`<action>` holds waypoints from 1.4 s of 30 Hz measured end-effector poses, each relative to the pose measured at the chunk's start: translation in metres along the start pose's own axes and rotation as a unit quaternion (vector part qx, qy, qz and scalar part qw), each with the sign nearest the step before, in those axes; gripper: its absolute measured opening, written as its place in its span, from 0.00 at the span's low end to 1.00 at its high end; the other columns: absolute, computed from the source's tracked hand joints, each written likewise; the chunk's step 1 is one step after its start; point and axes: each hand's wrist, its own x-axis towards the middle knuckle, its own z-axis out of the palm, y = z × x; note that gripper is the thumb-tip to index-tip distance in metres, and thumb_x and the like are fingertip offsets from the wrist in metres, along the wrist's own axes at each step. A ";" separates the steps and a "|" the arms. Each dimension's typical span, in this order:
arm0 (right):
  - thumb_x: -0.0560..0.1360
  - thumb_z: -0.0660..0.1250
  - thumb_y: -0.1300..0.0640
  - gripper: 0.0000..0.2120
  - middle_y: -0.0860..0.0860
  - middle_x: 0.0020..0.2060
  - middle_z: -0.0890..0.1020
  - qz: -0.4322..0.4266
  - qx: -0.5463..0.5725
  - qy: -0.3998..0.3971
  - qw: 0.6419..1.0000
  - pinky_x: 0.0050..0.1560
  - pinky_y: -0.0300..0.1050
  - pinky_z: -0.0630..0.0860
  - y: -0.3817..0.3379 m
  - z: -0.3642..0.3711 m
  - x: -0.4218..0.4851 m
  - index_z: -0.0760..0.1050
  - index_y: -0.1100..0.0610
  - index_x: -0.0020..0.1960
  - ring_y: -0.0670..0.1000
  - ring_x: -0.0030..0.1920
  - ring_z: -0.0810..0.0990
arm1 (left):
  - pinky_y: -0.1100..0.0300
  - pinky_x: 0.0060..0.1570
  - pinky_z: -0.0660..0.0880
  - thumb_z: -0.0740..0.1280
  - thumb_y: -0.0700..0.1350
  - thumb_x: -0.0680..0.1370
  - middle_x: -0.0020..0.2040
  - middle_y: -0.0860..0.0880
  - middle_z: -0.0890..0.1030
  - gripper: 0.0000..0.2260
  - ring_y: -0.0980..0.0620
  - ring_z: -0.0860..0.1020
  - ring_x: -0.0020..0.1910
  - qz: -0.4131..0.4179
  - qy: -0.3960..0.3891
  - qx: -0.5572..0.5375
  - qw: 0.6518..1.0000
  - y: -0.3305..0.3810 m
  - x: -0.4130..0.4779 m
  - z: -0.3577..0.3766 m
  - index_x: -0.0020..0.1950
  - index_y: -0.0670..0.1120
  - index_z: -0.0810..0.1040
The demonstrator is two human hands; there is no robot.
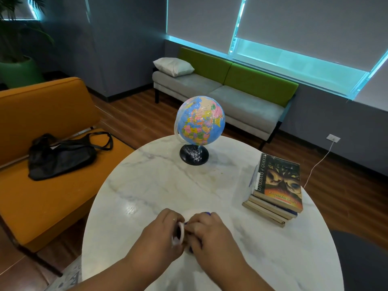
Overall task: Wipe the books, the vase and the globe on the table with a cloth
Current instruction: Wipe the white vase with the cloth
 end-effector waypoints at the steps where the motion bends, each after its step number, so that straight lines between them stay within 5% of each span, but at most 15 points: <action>1: 0.75 0.54 0.52 0.18 0.40 0.54 0.76 0.023 0.012 0.011 1.000 0.53 0.31 0.66 0.004 -0.003 0.005 0.80 0.48 0.56 0.45 0.53 0.67 | 0.68 0.41 0.70 0.69 0.49 0.70 0.48 0.62 0.69 0.14 0.56 0.75 0.44 0.016 -0.003 0.000 1.000 -0.001 0.000 0.001 0.55 0.53 0.74; 5: 0.77 0.60 0.59 0.14 0.40 0.56 0.75 0.128 0.033 0.030 0.991 0.58 0.26 0.63 0.027 -0.016 0.016 0.80 0.48 0.56 0.43 0.58 0.70 | 0.78 0.47 0.68 0.71 0.51 0.71 0.54 0.65 0.68 0.22 0.61 0.74 0.49 0.009 -0.018 -0.013 1.000 -0.001 0.000 0.003 0.63 0.56 0.69; 7: 0.77 0.61 0.60 0.14 0.39 0.55 0.76 0.147 0.048 0.025 0.988 0.60 0.29 0.66 0.032 -0.018 0.011 0.81 0.47 0.55 0.42 0.58 0.73 | 0.74 0.51 0.72 0.74 0.52 0.69 0.56 0.65 0.70 0.25 0.60 0.75 0.51 -0.052 -0.014 -0.048 0.997 0.000 0.001 0.000 0.62 0.58 0.68; 11: 0.77 0.63 0.61 0.13 0.35 0.51 0.74 0.173 0.063 0.054 0.981 0.55 0.23 0.63 0.037 -0.012 -0.002 0.80 0.46 0.54 0.41 0.57 0.73 | 0.69 0.39 0.74 0.76 0.51 0.67 0.45 0.58 0.79 0.15 0.60 0.78 0.43 -0.168 -0.011 -0.114 0.979 -0.001 0.003 -0.006 0.48 0.57 0.74; 15: 0.73 0.65 0.61 0.12 0.30 0.50 0.71 0.115 0.051 0.068 0.990 0.54 0.23 0.64 0.027 -0.001 -0.017 0.78 0.46 0.51 0.40 0.55 0.71 | 0.71 0.34 0.71 0.78 0.48 0.65 0.42 0.54 0.81 0.16 0.59 0.79 0.40 -0.216 -0.003 -0.154 0.964 -0.009 0.001 -0.003 0.46 0.54 0.76; 19: 0.71 0.60 0.52 0.10 0.36 0.47 0.78 -0.050 -0.021 0.038 0.998 0.40 0.29 0.70 0.005 0.008 -0.014 0.80 0.47 0.43 0.40 0.46 0.66 | 0.63 0.42 0.78 0.76 0.45 0.64 0.41 0.55 0.81 0.13 0.59 0.80 0.41 -0.174 0.009 -0.151 0.973 0.000 -0.001 0.000 0.43 0.55 0.76; 24: 0.77 0.59 0.57 0.14 0.39 0.54 0.75 0.088 0.032 0.051 0.994 0.52 0.23 0.61 0.023 -0.008 0.011 0.81 0.48 0.56 0.43 0.55 0.69 | 0.69 0.50 0.73 0.75 0.51 0.67 0.51 0.59 0.74 0.17 0.59 0.75 0.48 -0.048 -0.019 -0.046 0.998 0.001 -0.002 -0.001 0.52 0.56 0.73; 28: 0.78 0.62 0.57 0.13 0.38 0.54 0.72 0.218 0.068 0.081 0.970 0.54 0.22 0.60 0.043 -0.015 0.002 0.80 0.47 0.60 0.39 0.53 0.71 | 0.75 0.49 0.69 0.73 0.52 0.71 0.53 0.64 0.70 0.19 0.60 0.74 0.49 0.001 -0.023 -0.015 1.000 -0.005 -0.008 -0.003 0.56 0.59 0.68; 31: 0.76 0.64 0.57 0.13 0.36 0.52 0.72 0.144 0.053 0.080 0.985 0.54 0.22 0.63 0.027 -0.002 -0.014 0.81 0.50 0.57 0.41 0.54 0.72 | 0.72 0.48 0.71 0.72 0.54 0.70 0.51 0.67 0.69 0.20 0.64 0.73 0.48 0.013 -0.019 -0.017 1.000 -0.011 -0.012 0.000 0.55 0.62 0.66; 35: 0.73 0.59 0.52 0.15 0.40 0.52 0.76 -0.012 -0.018 -0.004 1.000 0.48 0.37 0.72 -0.001 0.001 -0.007 0.81 0.48 0.54 0.47 0.51 0.71 | 0.68 0.43 0.72 0.65 0.57 0.69 0.49 0.63 0.70 0.14 0.61 0.74 0.45 0.053 -0.003 -0.015 0.998 -0.015 -0.011 0.004 0.53 0.61 0.68; 37: 0.75 0.54 0.50 0.19 0.41 0.55 0.75 0.019 -0.014 -0.007 1.000 0.52 0.34 0.69 0.001 -0.005 0.004 0.80 0.48 0.57 0.47 0.55 0.68 | 0.68 0.43 0.72 0.65 0.56 0.70 0.51 0.64 0.70 0.14 0.61 0.74 0.46 0.067 -0.014 -0.011 0.998 -0.014 -0.009 0.004 0.53 0.61 0.68; 42: 0.79 0.61 0.58 0.13 0.36 0.53 0.72 0.132 0.056 0.028 0.989 0.52 0.21 0.62 0.023 -0.015 0.011 0.80 0.47 0.57 0.41 0.58 0.70 | 0.70 0.50 0.74 0.72 0.53 0.69 0.54 0.66 0.70 0.20 0.65 0.73 0.52 0.002 0.001 -0.059 0.998 -0.015 -0.006 0.005 0.58 0.61 0.68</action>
